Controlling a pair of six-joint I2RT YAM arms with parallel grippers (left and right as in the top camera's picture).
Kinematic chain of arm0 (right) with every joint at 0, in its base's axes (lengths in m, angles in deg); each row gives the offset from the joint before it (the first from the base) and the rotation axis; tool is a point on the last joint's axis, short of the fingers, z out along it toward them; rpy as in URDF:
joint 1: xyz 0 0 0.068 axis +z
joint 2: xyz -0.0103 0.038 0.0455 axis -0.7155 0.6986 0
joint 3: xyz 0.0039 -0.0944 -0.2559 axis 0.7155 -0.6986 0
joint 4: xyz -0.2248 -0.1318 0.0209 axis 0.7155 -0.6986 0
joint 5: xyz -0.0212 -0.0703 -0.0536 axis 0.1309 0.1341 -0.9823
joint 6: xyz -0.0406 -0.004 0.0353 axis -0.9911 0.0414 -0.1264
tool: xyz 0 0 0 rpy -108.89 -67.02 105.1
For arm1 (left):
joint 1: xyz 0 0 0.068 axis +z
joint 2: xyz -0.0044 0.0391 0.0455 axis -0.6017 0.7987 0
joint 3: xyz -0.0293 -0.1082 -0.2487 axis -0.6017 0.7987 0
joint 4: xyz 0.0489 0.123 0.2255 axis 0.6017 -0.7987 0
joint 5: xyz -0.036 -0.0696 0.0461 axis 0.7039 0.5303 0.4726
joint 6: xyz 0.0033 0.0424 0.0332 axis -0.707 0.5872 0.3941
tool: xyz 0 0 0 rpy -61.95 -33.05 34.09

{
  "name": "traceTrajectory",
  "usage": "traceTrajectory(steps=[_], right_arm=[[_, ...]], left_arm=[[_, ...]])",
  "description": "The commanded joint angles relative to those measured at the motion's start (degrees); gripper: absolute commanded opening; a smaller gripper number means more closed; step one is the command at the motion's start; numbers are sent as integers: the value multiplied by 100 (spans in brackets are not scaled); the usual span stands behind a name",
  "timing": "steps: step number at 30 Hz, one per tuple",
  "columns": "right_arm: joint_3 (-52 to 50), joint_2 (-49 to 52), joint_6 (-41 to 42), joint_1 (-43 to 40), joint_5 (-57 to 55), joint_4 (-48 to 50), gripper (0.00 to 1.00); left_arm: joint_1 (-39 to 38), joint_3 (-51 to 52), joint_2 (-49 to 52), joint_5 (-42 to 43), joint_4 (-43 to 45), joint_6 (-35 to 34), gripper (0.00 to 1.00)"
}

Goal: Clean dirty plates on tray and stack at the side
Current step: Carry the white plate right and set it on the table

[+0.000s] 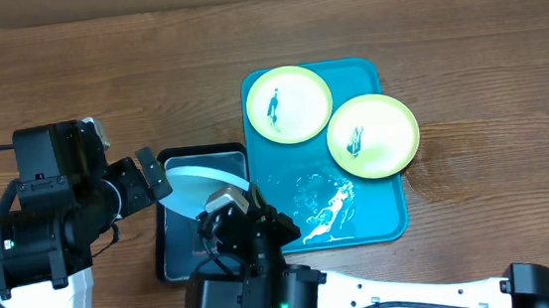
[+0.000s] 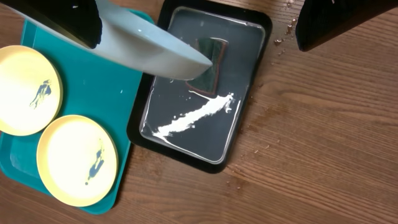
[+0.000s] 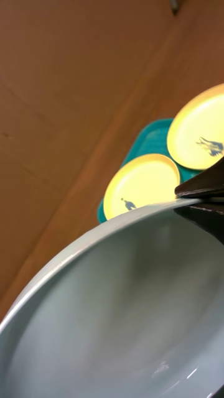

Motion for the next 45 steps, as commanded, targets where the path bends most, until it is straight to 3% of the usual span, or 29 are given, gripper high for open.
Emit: traceTrajectory(steps=[1,3,5,9,12,18,26,30,33,39,44,45], right_arm=[[94,-81,914,-549,870,-66,4],[94,-81,1370,-1139,1969,-177,4],[98,-85,1569,-2079,3766,-214,4],[101,-175,1290,-3720,6725,-210,4],[101,-354,940,-5523,8813,-337,4],[94,-400,726,-8201,8966,-1043,4],[-264,-391,643,-10994,7123,-1687,4],[-933,-391,643,-11722,6815,-1526,4],[-1449,-391,640,-11811,6813,-1287,4],[-2402,-391,638,-11263,6835,-748,4],[-2555,-393,640,-10480,6811,-566,4],[-2522,-393,640,-10371,6811,-575,10]], left_arm=[[22,-85,15,-63,26,129,100],[22,-85,15,-63,26,129,100],[22,-85,15,-63,26,129,100],[22,-85,15,-63,26,129,100],[22,-85,15,-63,26,129,100],[22,-85,15,-63,26,129,100],[22,-85,15,-63,26,129,100],[22,-85,15,-63,26,129,100],[22,-85,15,-63,26,129,100],[22,-85,15,-63,26,129,100],[22,-85,15,-63,24,129,100],[22,-85,15,-63,26,129,100]])
